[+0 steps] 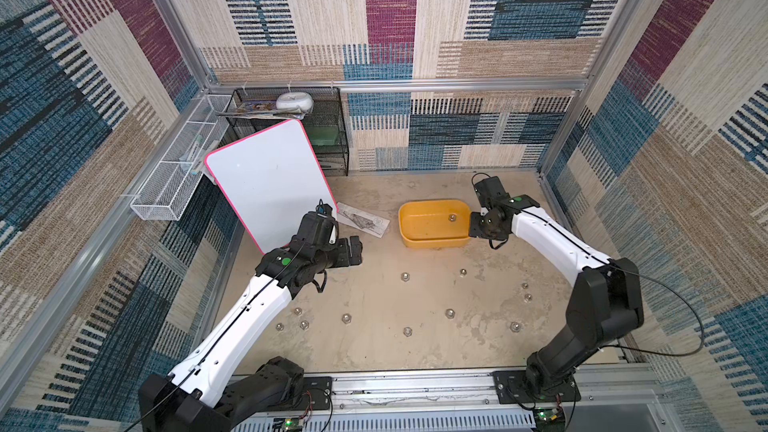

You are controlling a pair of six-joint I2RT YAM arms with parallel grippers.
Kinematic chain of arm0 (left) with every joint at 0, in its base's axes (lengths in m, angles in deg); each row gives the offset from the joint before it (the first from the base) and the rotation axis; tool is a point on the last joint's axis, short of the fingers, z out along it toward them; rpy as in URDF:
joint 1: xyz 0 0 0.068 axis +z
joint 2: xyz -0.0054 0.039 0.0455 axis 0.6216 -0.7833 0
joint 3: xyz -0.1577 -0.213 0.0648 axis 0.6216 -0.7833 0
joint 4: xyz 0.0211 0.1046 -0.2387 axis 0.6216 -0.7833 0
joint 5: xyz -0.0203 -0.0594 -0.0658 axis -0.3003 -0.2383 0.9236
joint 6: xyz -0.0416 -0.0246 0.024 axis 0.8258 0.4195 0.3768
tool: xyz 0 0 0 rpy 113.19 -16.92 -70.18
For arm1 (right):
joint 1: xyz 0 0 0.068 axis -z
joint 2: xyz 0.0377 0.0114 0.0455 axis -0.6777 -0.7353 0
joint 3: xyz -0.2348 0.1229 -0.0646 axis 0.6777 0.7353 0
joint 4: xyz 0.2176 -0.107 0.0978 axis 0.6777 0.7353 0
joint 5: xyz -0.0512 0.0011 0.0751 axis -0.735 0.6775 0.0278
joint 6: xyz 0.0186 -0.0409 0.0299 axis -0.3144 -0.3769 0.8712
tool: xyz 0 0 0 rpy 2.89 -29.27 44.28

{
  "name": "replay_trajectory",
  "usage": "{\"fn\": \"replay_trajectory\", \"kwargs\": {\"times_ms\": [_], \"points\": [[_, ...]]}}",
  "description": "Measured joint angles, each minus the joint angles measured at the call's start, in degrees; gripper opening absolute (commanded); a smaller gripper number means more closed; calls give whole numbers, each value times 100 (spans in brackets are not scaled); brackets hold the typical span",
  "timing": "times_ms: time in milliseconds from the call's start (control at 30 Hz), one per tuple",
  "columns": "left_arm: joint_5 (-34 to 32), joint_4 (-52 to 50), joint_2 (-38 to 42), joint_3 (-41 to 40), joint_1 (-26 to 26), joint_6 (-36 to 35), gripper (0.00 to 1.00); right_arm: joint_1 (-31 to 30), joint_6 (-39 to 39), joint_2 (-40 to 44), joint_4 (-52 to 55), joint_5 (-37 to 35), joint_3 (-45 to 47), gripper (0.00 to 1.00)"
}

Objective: Put the nuts on the desktop into the storage box
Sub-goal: Pick up the nut from the center of the board.

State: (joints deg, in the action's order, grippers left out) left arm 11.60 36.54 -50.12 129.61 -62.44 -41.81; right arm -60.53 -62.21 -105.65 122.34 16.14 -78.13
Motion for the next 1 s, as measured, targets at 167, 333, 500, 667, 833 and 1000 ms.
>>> {"fn": "replay_trajectory", "kwargs": {"times_ms": [167,333,500,667,833,1000], "points": [[275,122,-175,2,-81,0,100,374,339,863,20,-186,1126,56],[503,382,-275,-140,-114,-17,100,1071,529,1510,-50,-133,1989,54],[643,531,-448,-164,-133,-20,100,1611,573,1587,-186,140,2479,51],[695,619,-518,-164,-151,-37,100,1993,487,1429,-413,328,2693,48],[695,715,-595,-160,-151,-63,100,2181,352,988,-605,452,2649,45],[693,717,-658,-103,-155,-85,100,2282,295,710,-763,522,2653,44]]}}
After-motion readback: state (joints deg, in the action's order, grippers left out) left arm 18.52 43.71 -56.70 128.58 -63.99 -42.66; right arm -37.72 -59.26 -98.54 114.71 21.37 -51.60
